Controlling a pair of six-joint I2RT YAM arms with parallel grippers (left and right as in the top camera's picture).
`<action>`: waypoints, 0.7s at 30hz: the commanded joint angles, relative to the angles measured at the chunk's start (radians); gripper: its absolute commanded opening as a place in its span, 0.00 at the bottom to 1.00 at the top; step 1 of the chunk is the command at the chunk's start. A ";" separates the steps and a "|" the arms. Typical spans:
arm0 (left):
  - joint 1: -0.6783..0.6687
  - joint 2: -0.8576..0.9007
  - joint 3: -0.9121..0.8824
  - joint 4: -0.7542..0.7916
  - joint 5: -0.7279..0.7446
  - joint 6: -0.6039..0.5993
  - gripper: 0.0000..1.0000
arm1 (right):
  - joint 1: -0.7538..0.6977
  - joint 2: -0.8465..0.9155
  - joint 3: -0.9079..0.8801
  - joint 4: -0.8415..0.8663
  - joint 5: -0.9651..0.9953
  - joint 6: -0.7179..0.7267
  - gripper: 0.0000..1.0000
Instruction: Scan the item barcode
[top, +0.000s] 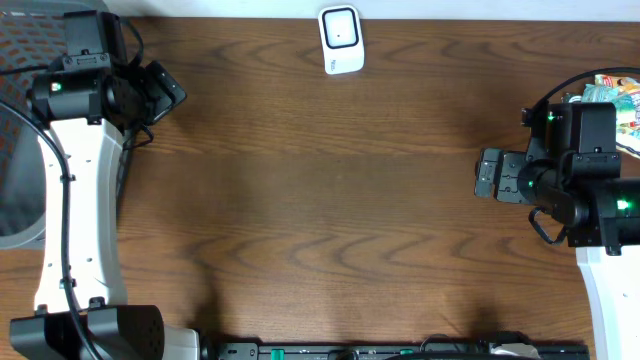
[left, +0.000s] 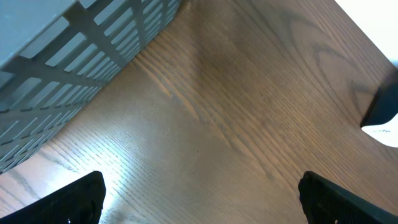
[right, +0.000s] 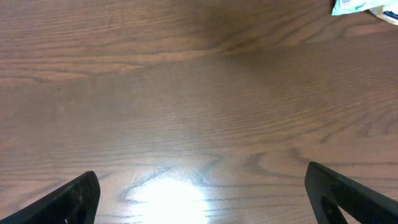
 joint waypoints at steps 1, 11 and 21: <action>0.003 -0.006 0.002 -0.003 -0.006 -0.005 0.98 | 0.008 -0.002 -0.004 -0.007 -0.003 -0.009 0.99; 0.003 -0.006 0.002 -0.003 -0.006 -0.005 0.98 | 0.006 -0.147 -0.260 0.219 -0.024 -0.095 0.99; 0.003 -0.006 0.002 -0.003 -0.006 -0.005 0.98 | -0.022 -0.576 -0.801 0.716 -0.117 -0.171 0.99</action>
